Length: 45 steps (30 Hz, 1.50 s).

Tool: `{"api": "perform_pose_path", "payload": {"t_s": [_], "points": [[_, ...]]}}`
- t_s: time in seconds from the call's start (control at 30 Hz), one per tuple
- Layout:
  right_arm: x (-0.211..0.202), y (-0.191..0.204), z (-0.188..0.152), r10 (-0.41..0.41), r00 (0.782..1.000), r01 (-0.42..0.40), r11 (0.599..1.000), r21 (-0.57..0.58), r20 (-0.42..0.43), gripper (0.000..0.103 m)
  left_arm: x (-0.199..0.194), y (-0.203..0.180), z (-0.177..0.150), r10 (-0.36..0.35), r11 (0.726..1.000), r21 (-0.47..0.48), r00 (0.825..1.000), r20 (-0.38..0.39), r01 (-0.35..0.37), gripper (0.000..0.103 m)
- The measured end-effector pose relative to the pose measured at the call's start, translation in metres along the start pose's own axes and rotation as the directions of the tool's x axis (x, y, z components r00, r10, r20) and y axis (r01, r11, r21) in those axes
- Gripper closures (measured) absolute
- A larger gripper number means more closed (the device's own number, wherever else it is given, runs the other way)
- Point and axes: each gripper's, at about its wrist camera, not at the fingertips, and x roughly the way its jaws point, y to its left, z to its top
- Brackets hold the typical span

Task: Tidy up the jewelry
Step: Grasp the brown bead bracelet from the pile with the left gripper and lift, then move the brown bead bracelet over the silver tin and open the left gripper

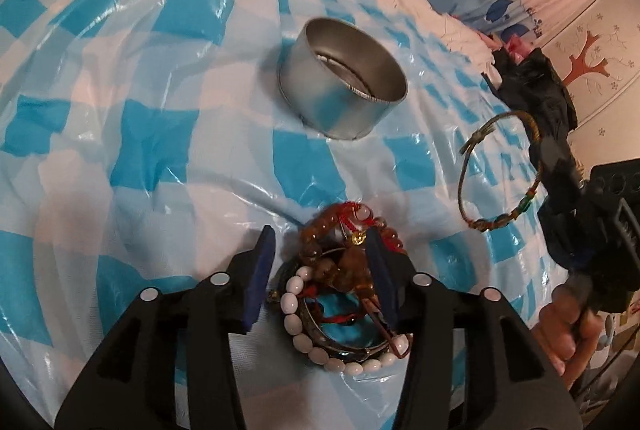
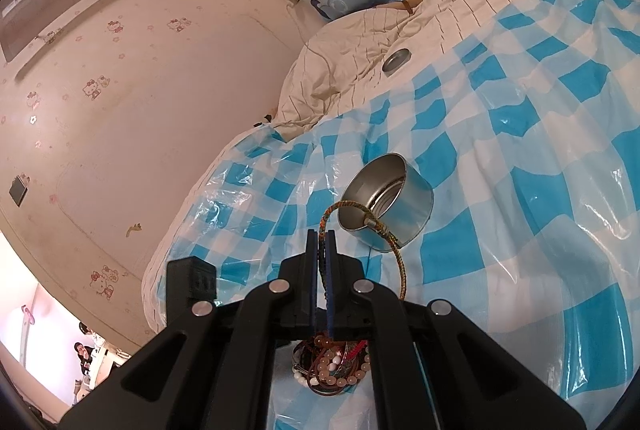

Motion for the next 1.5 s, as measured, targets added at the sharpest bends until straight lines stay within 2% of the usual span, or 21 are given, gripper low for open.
{"api": "perform_pose_path", "payload": {"t_s": [0.07, 0.17, 0.2, 0.23, 0.27, 0.33, 0.4, 0.6, 0.7, 0.83, 0.9, 1.0, 1.13, 1.37, 1.5], "points": [[0.000, 0.000, 0.000, 0.001, 1.000, -0.001, 1.000, 0.000, -0.001, 0.099, 0.003, -0.002, 0.000, -0.001, 1.000, 0.009, 1.000, -0.008, 0.001, 0.058], [0.000, 0.000, -0.001, 0.001, 1.000, -0.001, 1.000, -0.001, 0.000, 0.099, 0.003, -0.006, -0.001, 0.008, 0.999, 0.042, 1.000, -0.005, -0.007, 0.072], [0.000, 0.000, 0.000, 0.001, 1.000, -0.001, 1.000, -0.001, 0.000, 0.099, 0.001, -0.007, -0.001, 0.010, 0.999, 0.047, 1.000, 0.000, -0.009, 0.078], [0.000, 0.000, 0.000, 0.001, 1.000, -0.001, 1.000, -0.001, 0.000, 0.099, -0.002, -0.006, 0.000, -0.010, 0.999, 0.041, 1.000, 0.008, 0.010, 0.093], [0.000, 0.000, 0.000, 0.001, 1.000, -0.001, 1.000, -0.001, 0.000, 0.099, -0.006, -0.005, 0.001, -0.042, 0.999, 0.028, 0.999, 0.013, 0.041, 0.093], [0.000, 0.000, 0.000, 0.000, 1.000, 0.000, 1.000, 0.001, 0.000, 0.099, -0.012, -0.006, 0.000, -0.051, 0.998, 0.036, 0.998, 0.031, 0.049, 0.093], [0.000, 0.000, 0.001, 0.001, 1.000, -0.001, 1.000, 0.000, 0.000, 0.099, -0.018, -0.005, 0.001, -0.100, 0.995, 0.019, 0.994, 0.049, 0.099, 0.093], [0.000, 0.000, 0.000, 0.002, 1.000, -0.002, 1.000, 0.000, 0.003, 0.099, -0.031, -0.008, 0.004, -0.171, 0.985, 0.013, 0.981, 0.095, 0.170, 0.093], [-0.001, 0.001, 0.002, 0.003, 1.000, -0.003, 1.000, -0.001, 0.008, 0.099, -0.039, -0.015, 0.006, -0.250, 0.968, 0.017, 0.961, 0.119, 0.249, 0.093], [-0.004, 0.002, 0.005, 0.008, 1.000, -0.008, 1.000, 0.001, 0.017, 0.099, -0.051, -0.024, 0.010, -0.320, 0.947, 0.038, 0.936, 0.145, 0.318, 0.093], [-0.005, 0.002, 0.006, 0.016, 1.000, -0.016, 1.000, 0.005, 0.026, 0.099, -0.059, -0.027, 0.012, -0.391, 0.920, 0.035, 0.905, 0.167, 0.391, 0.093], [-0.008, 0.003, 0.008, 0.023, 0.999, -0.023, 1.000, 0.005, 0.034, 0.099, -0.068, -0.035, 0.020, -0.373, 0.928, 0.069, 0.910, 0.183, 0.367, 0.093], [-0.008, 0.003, 0.008, 0.024, 0.999, -0.024, 1.000, 0.006, 0.037, 0.099, -0.070, -0.029, 0.031, -0.429, 0.901, 0.032, 0.881, 0.202, 0.432, 0.093], [-0.009, 0.004, 0.010, 0.026, 0.999, -0.027, 1.000, 0.006, 0.044, 0.099, -0.057, -0.032, 0.055, -0.412, 0.909, 0.021, 0.890, 0.194, 0.416, 0.093], [-0.010, 0.003, 0.010, 0.026, 0.999, -0.026, 1.000, 0.008, 0.045, 0.099, -0.040, -0.037, 0.083, -0.405, 0.912, 0.020, 0.895, 0.190, 0.409, 0.093]]}}
